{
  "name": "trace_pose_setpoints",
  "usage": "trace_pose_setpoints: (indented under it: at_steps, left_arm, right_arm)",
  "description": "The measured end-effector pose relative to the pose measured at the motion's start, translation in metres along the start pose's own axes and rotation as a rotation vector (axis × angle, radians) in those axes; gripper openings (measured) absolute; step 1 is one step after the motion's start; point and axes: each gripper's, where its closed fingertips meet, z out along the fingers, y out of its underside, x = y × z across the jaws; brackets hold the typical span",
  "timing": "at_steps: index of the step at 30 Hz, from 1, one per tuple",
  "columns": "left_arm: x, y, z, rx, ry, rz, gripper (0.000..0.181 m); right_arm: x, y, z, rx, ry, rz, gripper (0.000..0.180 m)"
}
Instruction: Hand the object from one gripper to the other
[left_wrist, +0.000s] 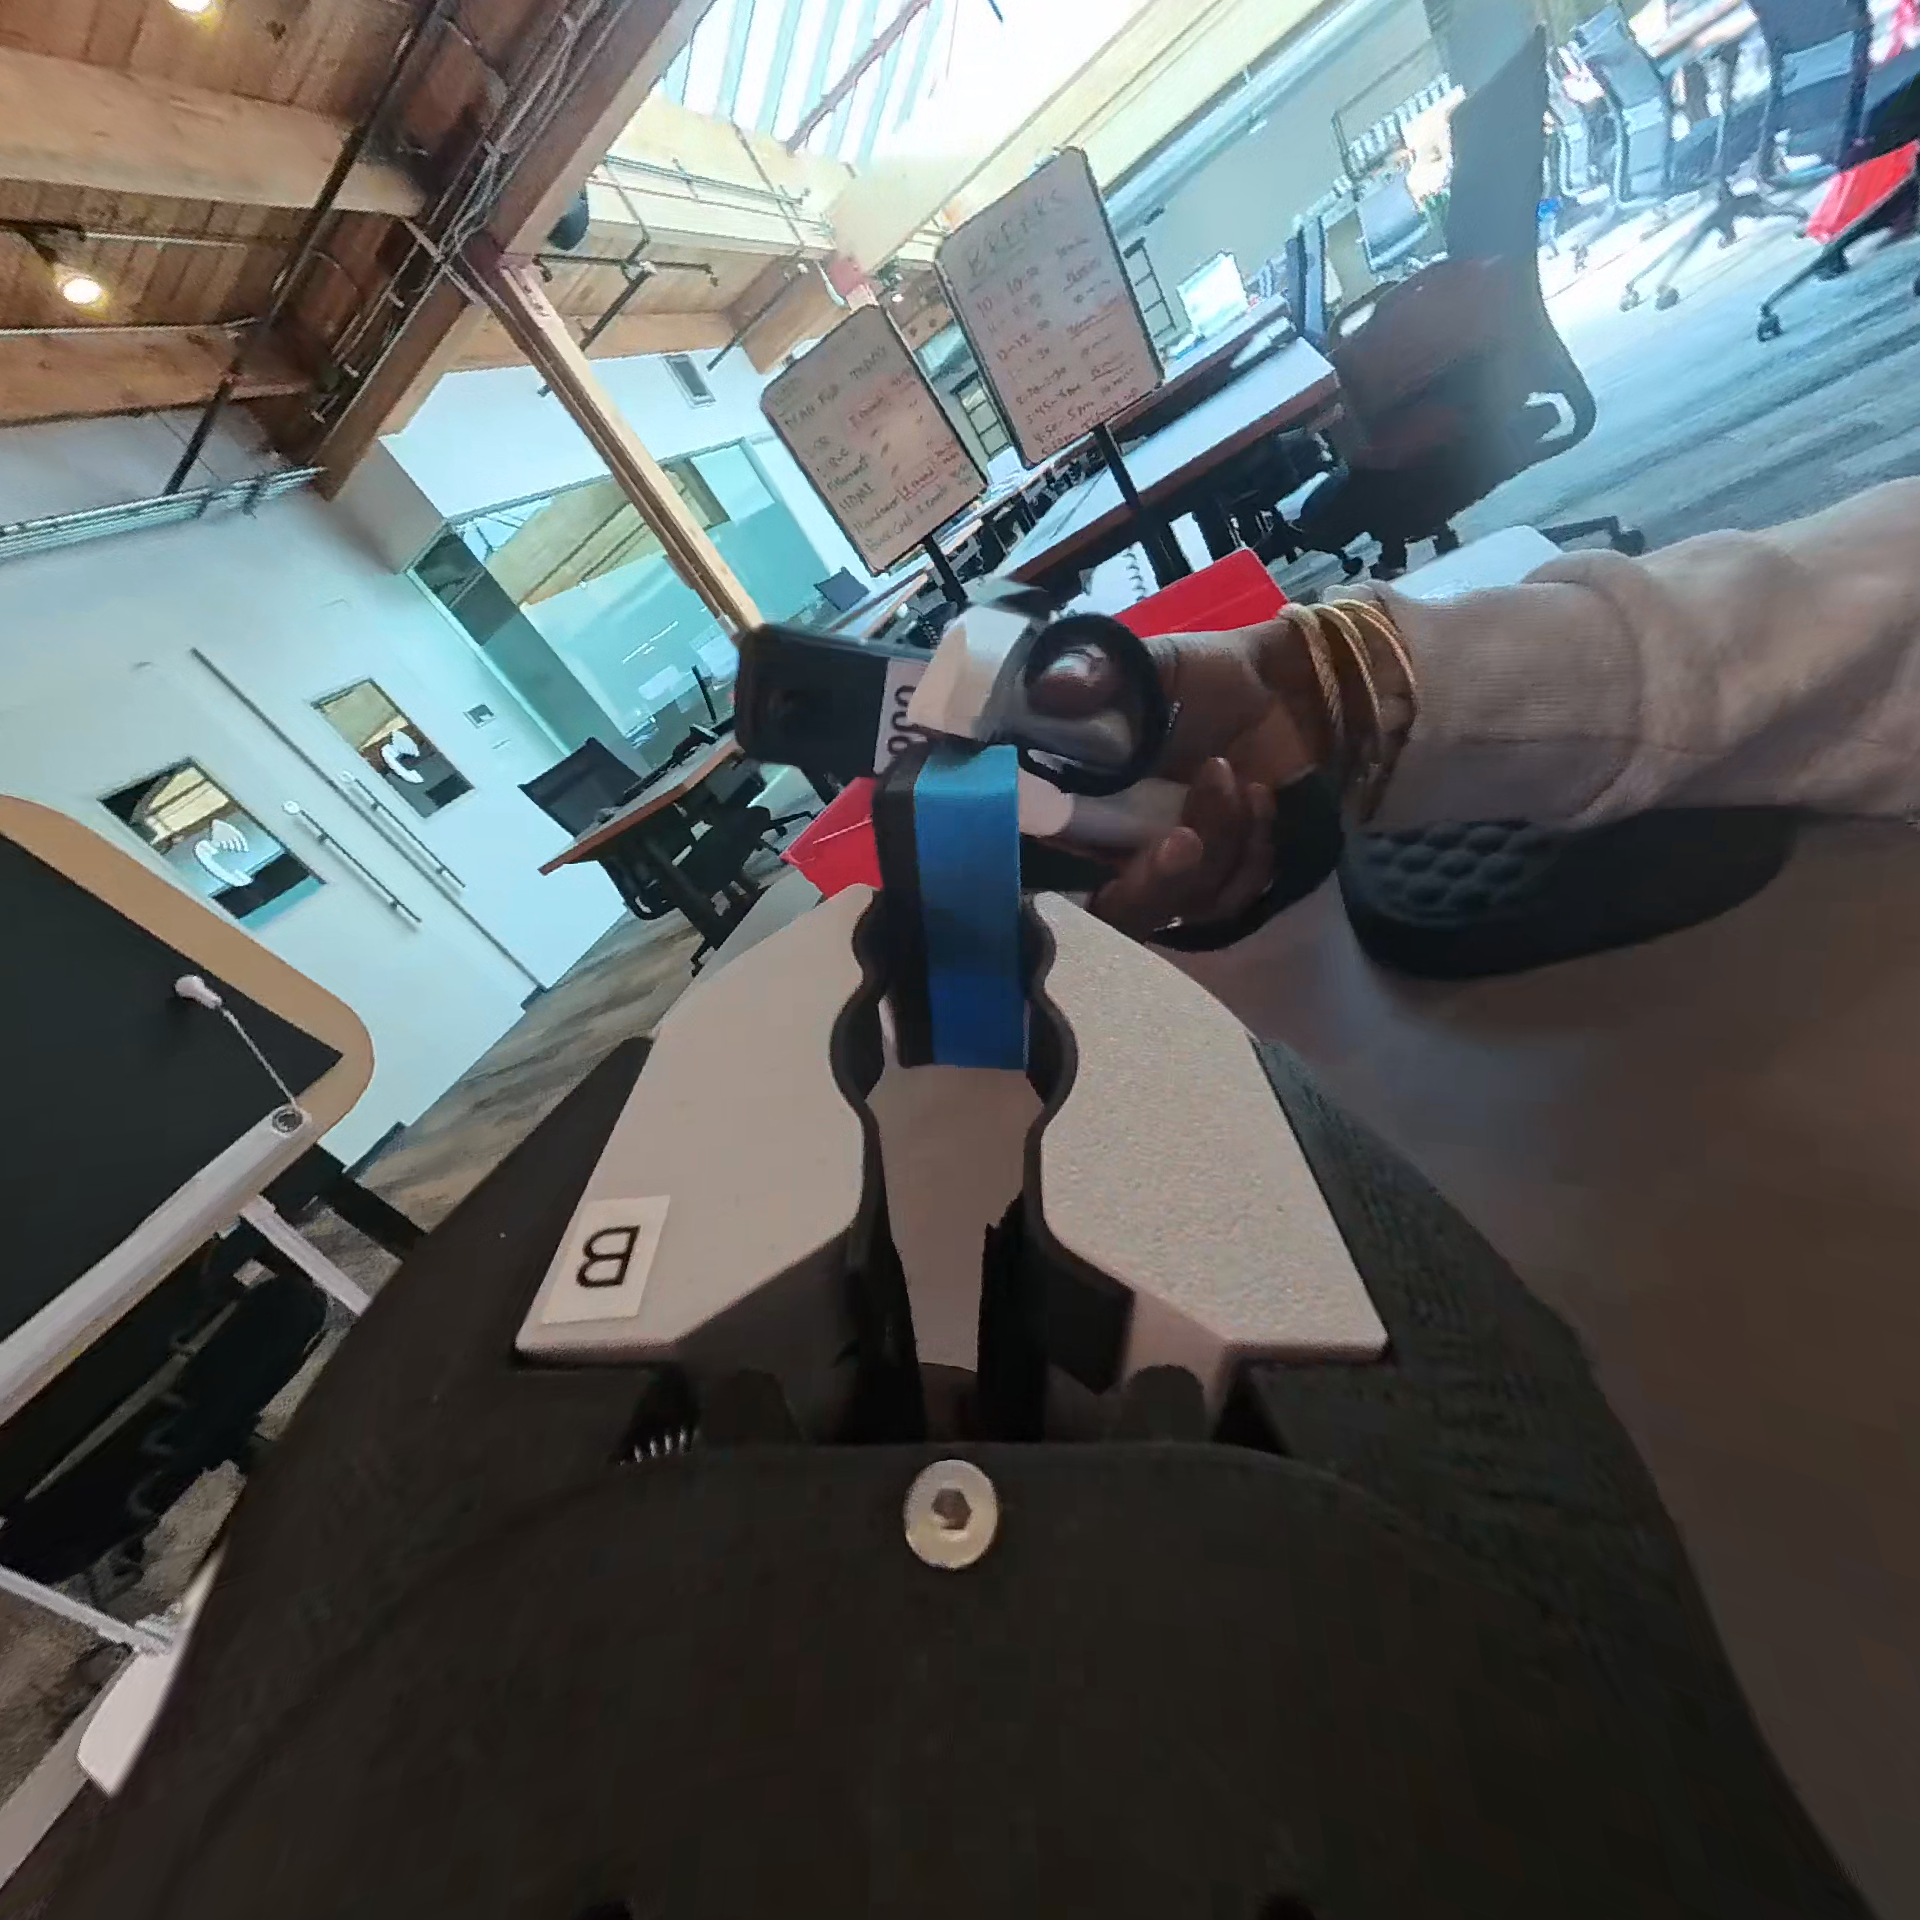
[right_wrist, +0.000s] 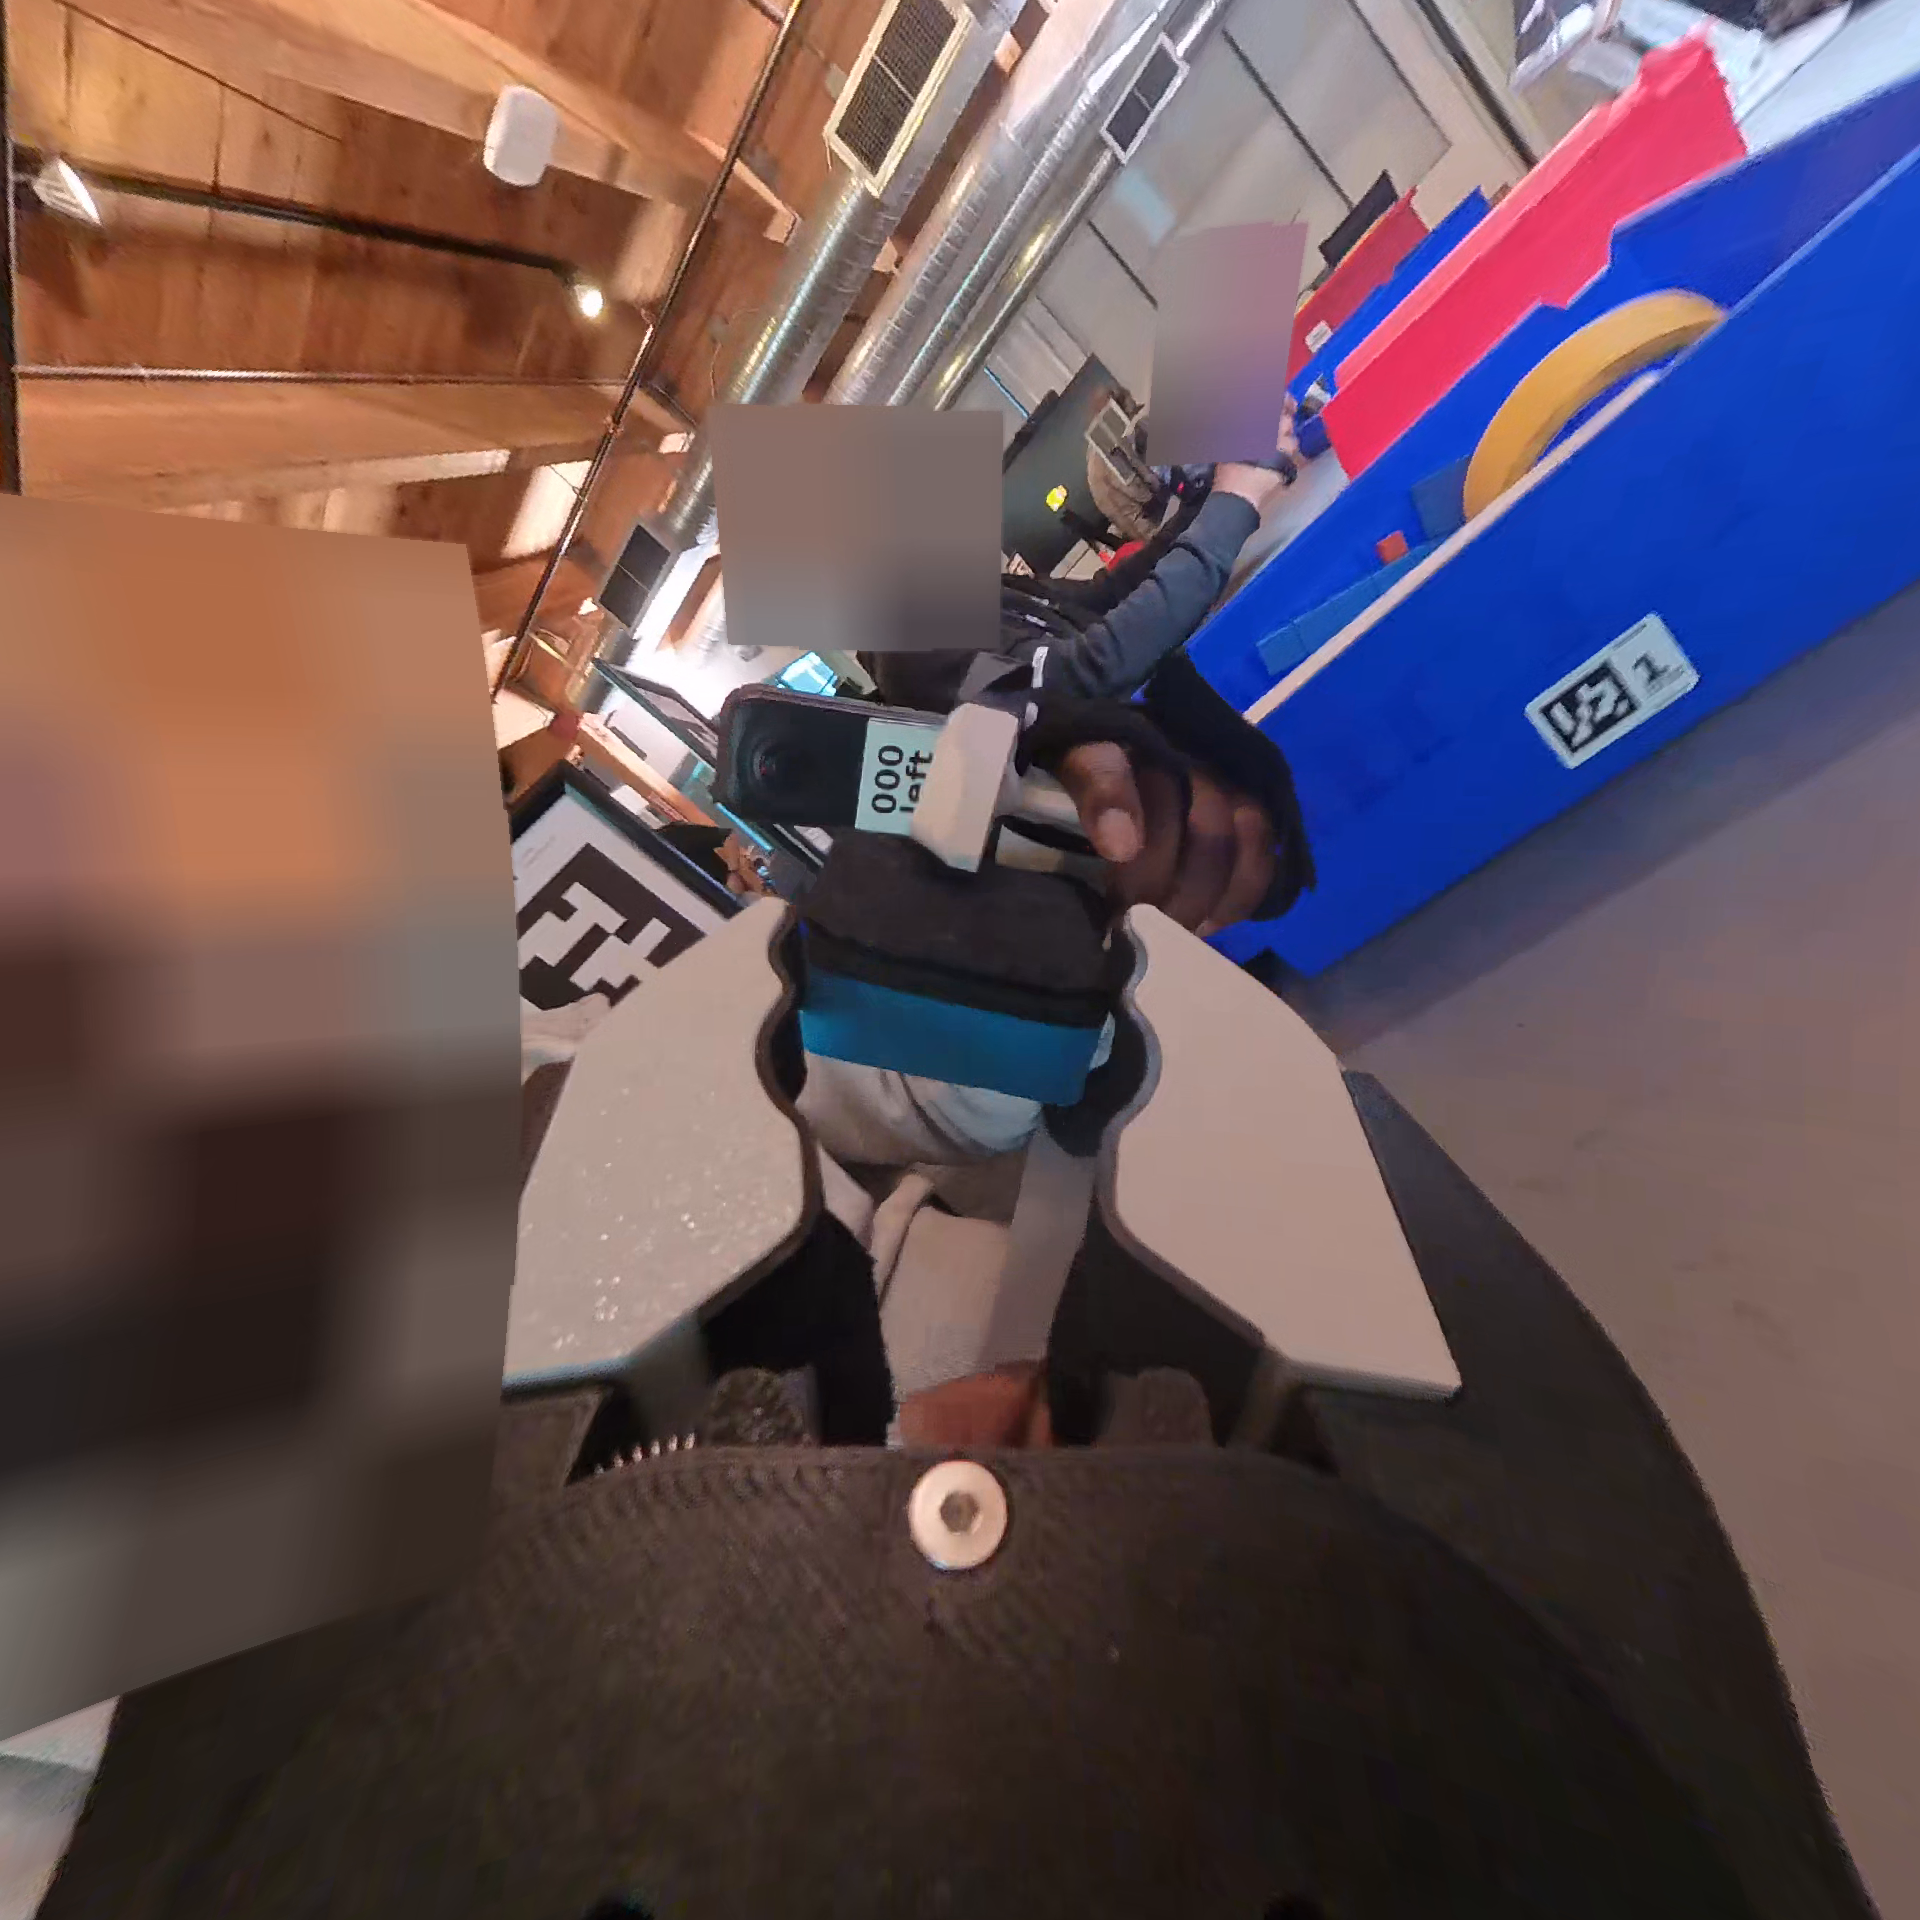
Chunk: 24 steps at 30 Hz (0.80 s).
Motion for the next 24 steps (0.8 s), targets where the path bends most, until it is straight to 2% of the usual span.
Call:
trace_pose_setpoints:
  at_steps: [2, 3, 5, 8, 10, 12, 14, 19, 22, 24]
  left_arm:
    - [-0.004, -0.004, 0.000, 0.038, -0.023, -0.092, 0.029]
    - [-0.007, -0.007, -0.001, 0.063, -0.025, -0.167, 0.040]
    - [-0.011, -0.009, -0.002, 0.087, 0.001, -0.356, 0.058]
    - [-0.005, -0.015, -0.001, 0.135, 0.133, -0.656, 0.075]
    - [-0.001, -0.019, 0.000, 0.162, 0.184, -0.733, 0.076]
    - [0.000, -0.022, -0.001, 0.184, 0.175, -0.695, 0.068]
    - [-0.001, -0.023, -0.002, 0.185, 0.148, -0.627, 0.055]
    - [-0.002, -0.023, -0.004, 0.196, 0.146, -0.591, 0.053]
    - [-0.004, -0.023, -0.005, 0.186, 0.078, -0.392, 0.053]
    - [-0.007, -0.024, -0.007, 0.176, 0.035, -0.284, 0.052]
  right_arm:
    - [-0.004, -0.005, 0.000, 0.027, -0.002, -0.081, 0.056]
    - [-0.009, -0.008, 0.000, 0.045, -0.010, -0.148, 0.056]
    - [-0.018, -0.016, -0.003, 0.085, 0.020, -0.338, 0.056]
    - [-0.021, -0.018, -0.004, 0.066, 0.170, -0.686, 0.056]
    - [-0.024, -0.015, -0.001, 0.036, 0.236, -0.874, 0.056]
    - [-0.026, -0.011, 0.003, 0.013, 0.247, -0.943, 0.056]
    - [-0.025, -0.007, 0.006, -0.013, 0.231, -0.936, 0.056]
    - [-0.025, -0.006, 0.008, -0.005, 0.204, -0.873, 0.057]
    - [-0.030, -0.012, 0.004, 0.061, 0.068, -0.562, 0.066]
    - [-0.024, -0.018, -0.003, 0.100, -0.024, -0.245, 0.055]
